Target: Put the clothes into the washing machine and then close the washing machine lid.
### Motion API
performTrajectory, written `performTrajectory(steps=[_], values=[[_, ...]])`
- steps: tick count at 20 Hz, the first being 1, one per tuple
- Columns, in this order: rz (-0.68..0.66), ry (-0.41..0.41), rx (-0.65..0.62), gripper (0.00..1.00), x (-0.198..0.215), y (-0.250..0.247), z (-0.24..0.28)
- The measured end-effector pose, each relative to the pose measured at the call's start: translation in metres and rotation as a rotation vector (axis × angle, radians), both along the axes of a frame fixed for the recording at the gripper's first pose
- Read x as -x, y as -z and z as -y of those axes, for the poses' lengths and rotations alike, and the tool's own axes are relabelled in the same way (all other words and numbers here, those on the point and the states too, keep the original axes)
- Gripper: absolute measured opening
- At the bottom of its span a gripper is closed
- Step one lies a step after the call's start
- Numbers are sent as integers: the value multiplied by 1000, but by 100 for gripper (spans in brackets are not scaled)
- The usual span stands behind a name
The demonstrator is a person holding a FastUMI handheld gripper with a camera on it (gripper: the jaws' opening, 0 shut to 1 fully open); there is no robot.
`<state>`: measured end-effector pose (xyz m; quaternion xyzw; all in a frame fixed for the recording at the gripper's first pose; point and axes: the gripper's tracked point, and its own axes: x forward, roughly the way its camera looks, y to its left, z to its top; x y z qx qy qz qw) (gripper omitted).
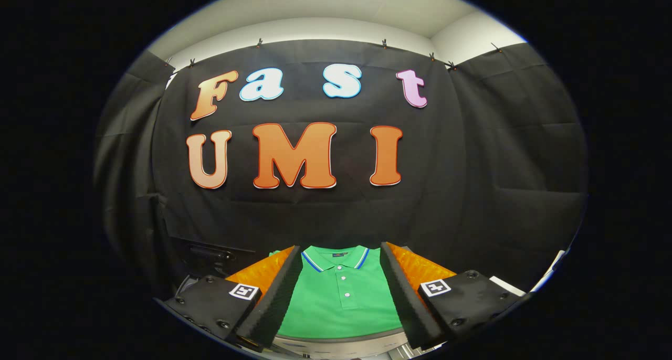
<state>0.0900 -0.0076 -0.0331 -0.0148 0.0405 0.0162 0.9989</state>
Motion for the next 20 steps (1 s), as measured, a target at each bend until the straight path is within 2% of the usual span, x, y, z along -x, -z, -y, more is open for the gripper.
performTrajectory(steps=[8,12,16,20], values=[[-142,3,-4,96,-75,61,7],[-274,17,-15,96,-109,108,13],[-410,23,6,97,-129,147,16],[-545,38,-37,97,-134,181,14]])
